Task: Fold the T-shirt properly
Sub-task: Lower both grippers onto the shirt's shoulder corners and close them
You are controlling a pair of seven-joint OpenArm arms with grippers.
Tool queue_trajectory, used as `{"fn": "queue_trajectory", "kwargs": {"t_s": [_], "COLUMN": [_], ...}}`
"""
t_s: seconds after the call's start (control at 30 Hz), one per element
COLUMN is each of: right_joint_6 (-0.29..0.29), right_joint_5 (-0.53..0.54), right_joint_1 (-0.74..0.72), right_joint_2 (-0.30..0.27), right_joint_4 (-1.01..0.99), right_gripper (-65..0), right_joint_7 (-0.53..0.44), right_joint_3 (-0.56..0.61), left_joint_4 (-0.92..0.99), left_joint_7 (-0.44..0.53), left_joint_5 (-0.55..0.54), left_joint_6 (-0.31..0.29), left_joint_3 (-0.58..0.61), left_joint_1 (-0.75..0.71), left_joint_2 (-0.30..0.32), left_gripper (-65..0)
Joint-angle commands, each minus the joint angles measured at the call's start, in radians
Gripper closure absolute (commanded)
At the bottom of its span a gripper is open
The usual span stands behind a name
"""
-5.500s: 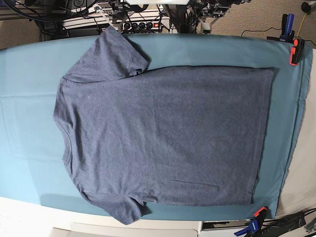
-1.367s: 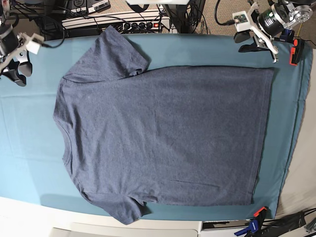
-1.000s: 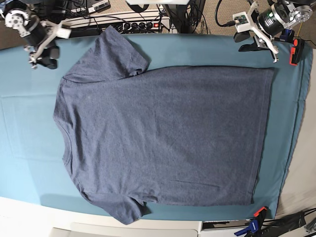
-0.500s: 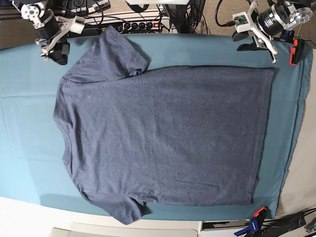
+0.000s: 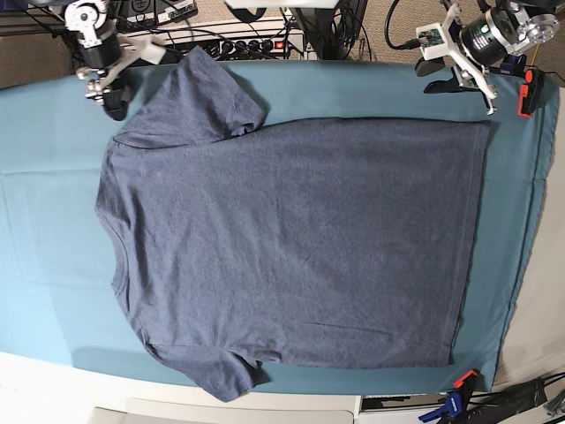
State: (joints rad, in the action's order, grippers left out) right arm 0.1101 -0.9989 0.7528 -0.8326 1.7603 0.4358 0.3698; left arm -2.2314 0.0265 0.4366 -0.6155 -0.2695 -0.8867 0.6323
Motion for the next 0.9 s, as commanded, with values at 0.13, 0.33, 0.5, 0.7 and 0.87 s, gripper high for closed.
{"fn": "queue_trajectory", "kwargs": {"t_s": [0.13,0.33,0.5,0.7,0.87], "right_joint_6": [-0.020,-0.021,-0.054,-0.076,-0.076], "right_joint_5": [-0.026,-0.039,-0.038,-0.018,0.007], "right_joint_1": [-0.024,-0.024,-0.024,-0.024,-0.049], "right_joint_2": [0.010,0.010,0.010,0.010,0.011], "right_joint_4": [0.005,0.005,0.005,0.005,0.005], "right_gripper": [-27.5,-27.5,-27.5,-27.4,-22.9], "right_joint_7": [-0.020,-0.020,-0.030,-0.043,-0.038], "right_joint_3": [0.098,0.154,0.161,0.160,0.159], "left_joint_4": [-0.015,-0.015,-0.015,-0.015,-0.015], "left_joint_7": [-0.009,-0.011,-0.011,-0.011,-0.011], "left_joint_5": [-0.038,-0.048,-0.048,-0.048,-0.048], "left_joint_6": [0.012,0.012,0.011,0.012,0.011], "left_joint_3": [-0.006,-0.006,-0.006,-0.006,-0.006], "left_joint_1": [-0.008,-0.008,-0.008,-0.008,-0.008], "left_joint_2": [0.011,0.011,0.013,0.013,0.013], "left_gripper": [-22.0,-22.0,-22.0,-22.0,-22.0]}}
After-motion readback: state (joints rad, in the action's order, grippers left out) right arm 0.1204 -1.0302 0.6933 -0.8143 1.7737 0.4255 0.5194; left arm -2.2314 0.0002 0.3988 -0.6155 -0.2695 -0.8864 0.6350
